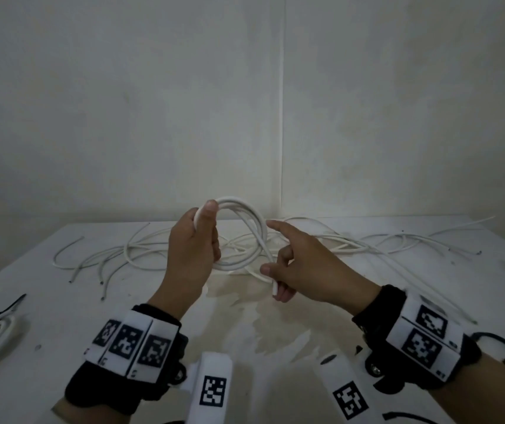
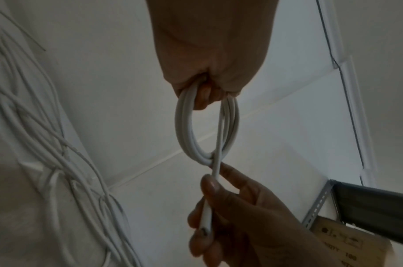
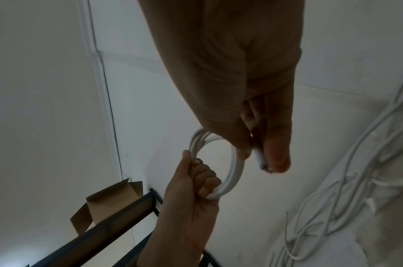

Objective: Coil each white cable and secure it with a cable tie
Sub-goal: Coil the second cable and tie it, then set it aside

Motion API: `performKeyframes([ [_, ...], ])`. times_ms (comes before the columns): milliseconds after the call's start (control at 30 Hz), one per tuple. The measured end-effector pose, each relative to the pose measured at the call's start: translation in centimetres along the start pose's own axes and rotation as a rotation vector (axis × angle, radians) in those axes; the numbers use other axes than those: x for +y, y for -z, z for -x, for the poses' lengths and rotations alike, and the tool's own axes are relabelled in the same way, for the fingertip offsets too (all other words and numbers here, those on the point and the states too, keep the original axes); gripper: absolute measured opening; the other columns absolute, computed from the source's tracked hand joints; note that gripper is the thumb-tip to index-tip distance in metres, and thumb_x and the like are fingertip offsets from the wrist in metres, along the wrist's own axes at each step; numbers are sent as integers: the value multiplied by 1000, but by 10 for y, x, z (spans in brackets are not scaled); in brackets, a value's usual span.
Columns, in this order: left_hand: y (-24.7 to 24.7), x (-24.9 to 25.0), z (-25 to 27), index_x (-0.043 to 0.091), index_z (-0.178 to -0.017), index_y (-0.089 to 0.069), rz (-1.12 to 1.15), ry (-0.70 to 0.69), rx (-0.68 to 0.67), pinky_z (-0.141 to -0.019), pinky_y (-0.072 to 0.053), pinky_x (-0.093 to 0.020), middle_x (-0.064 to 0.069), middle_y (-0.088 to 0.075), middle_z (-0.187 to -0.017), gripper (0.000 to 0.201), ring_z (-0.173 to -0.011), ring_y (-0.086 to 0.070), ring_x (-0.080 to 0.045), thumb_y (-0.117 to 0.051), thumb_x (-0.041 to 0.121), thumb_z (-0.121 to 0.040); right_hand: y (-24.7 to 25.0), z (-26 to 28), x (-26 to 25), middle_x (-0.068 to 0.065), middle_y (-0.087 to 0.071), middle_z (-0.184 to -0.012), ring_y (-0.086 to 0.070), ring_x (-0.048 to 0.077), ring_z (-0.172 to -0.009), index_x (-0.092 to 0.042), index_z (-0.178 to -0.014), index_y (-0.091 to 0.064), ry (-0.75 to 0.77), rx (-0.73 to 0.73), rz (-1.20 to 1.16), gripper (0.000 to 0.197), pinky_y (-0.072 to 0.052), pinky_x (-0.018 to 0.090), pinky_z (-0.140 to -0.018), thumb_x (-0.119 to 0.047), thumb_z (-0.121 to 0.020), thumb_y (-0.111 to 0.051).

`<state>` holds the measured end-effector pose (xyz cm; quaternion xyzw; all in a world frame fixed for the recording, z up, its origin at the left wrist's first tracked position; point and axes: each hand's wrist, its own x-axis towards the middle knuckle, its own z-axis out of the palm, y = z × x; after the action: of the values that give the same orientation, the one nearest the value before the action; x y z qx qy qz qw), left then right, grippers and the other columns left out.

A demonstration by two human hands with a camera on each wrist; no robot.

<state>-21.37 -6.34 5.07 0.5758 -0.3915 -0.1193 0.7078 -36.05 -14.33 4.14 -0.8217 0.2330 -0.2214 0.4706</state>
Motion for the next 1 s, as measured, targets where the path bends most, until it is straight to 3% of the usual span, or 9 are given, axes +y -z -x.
performKeyframes([
  [67, 1, 2, 1, 16, -62, -33, 51, 6, -10, -37, -27, -17, 12, -31, -38, 39, -34, -27, -2, -39, 28, -98, 1, -1, 5, -2, -63, -69, -68, 21, -68, -24, -140, -31, -6, -6, 5, 66, -58, 33, -70, -18, -84, -65],
  [133, 1, 5, 0, 16, -63, -33, 110, 24, -24, -36, -26, -16, 11, -30, -40, 38, -34, -25, -3, -37, 29, -99, 0, -2, 5, -8, -60, -96, -62, 13, -94, -25, -140, -31, 3, -36, 67, 65, -51, 31, -88, -28, -84, -64],
  [200, -2, 7, 3, 16, -63, -32, 158, 48, -54, -35, -25, -16, 11, -28, -40, 38, -34, -23, -3, -36, 29, -99, -6, -4, 3, -3, -57, -115, -54, 10, -111, -26, -134, -35, 64, -29, -27, 55, -46, 32, -97, -27, -86, -61],
  [333, -14, 5, 12, 17, -63, -32, 258, 110, -59, -36, -27, -16, 12, -25, -42, 39, -36, -23, -4, -33, 31, -100, -21, -10, -7, 1, -61, -82, -65, 11, -82, -26, -104, -46, 204, 207, -362, 14, -50, 30, -83, -16, -95, -45],
  [433, -20, -2, 17, 15, -68, -36, 320, 160, -79, -44, -36, -20, 10, -32, -45, 37, -39, -33, -5, -31, 33, -100, -25, -13, -11, -6, -48, -64, -55, 1, -52, -23, -95, -48, 236, 358, -444, 10, -50, 25, -65, -19, -97, -38],
  [500, -22, -8, 22, 14, -71, -39, 302, 144, -140, -56, -42, -24, 8, -38, -48, 37, -45, -43, -6, -28, 34, -99, -25, -13, -10, -7, -44, -60, -47, 1, -46, -26, -90, -47, 250, 458, -368, 14, -45, 25, -57, -22, -98, -36],
  [767, -17, -22, 31, 11, -80, -50, 217, 233, -354, -77, -49, -31, 3, -53, -61, 35, -68, -63, -12, -28, 32, -98, -20, -15, 6, -8, -44, -65, -42, 14, -54, -26, -94, -45, 237, 525, -105, 12, -45, 45, -61, -32, -97, -36],
  [867, -12, -13, 25, 9, -85, -54, 205, 327, -374, -74, -50, -31, 0, -53, -57, 36, -66, -63, -17, -32, 34, -97, -16, -11, 4, -7, -44, -65, -44, 15, -56, -21, -99, -45, 240, 470, -23, 15, -45, 42, -61, -33, -97, -36],
  [1000, -15, -5, 21, 8, -80, -49, 197, 304, -321, -62, -45, -31, 2, -43, -48, 43, -48, -50, -13, -29, 42, -96, -12, -10, 2, -5, -46, -64, -47, 19, -59, -19, -99, -46, 267, 427, 67, 15, -39, 31, -56, -31, -97, -37],
])
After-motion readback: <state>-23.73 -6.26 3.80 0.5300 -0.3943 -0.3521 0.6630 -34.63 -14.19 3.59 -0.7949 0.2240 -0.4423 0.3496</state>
